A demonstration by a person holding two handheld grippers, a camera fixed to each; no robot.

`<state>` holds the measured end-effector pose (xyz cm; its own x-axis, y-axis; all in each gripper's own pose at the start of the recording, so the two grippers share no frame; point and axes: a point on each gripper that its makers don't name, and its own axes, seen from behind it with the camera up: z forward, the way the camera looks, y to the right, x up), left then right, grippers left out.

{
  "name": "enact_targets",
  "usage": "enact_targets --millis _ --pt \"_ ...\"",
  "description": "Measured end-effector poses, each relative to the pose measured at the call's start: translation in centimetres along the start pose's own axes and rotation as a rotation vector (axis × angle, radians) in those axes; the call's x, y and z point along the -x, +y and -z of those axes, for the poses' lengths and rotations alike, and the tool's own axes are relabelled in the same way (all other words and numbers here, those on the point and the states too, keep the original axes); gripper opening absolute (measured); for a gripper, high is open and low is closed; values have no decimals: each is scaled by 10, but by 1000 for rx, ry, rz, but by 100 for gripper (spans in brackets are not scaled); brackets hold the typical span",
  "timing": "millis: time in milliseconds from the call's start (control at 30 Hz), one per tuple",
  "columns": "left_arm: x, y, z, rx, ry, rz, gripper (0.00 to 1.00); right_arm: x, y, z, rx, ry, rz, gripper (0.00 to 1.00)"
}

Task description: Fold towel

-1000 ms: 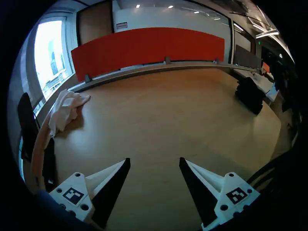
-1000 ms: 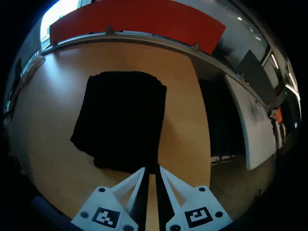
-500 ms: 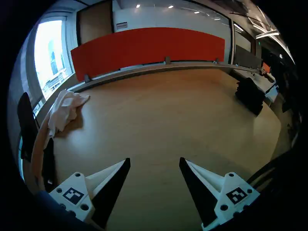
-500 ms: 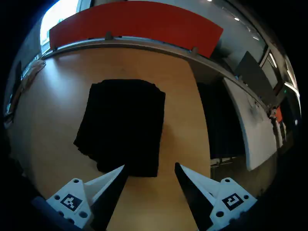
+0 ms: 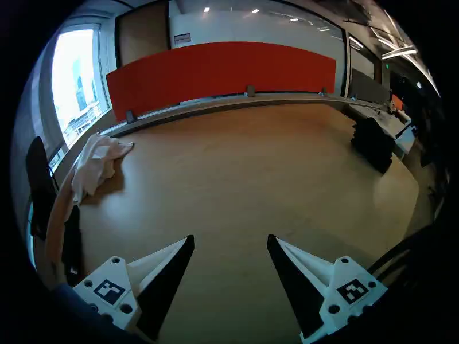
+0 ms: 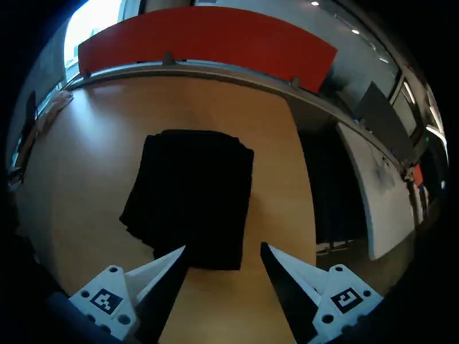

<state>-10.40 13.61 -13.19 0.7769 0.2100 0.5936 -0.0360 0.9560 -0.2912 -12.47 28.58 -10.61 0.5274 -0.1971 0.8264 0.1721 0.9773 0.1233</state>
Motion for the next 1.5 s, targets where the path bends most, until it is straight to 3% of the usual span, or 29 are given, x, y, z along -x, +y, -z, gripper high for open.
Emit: enact_targets --millis 400,700,1500 --pt "-2 -1 -3 5 6 5 94 -1 -10 7 -16 10 -1 91" --pt "-1 -3 -3 5 7 4 94 -18 -21 8 -33 42 -9 91" --pt "7 -22 11 -41 -4 21 94 -95 -39 -25 -72 120 8 91"
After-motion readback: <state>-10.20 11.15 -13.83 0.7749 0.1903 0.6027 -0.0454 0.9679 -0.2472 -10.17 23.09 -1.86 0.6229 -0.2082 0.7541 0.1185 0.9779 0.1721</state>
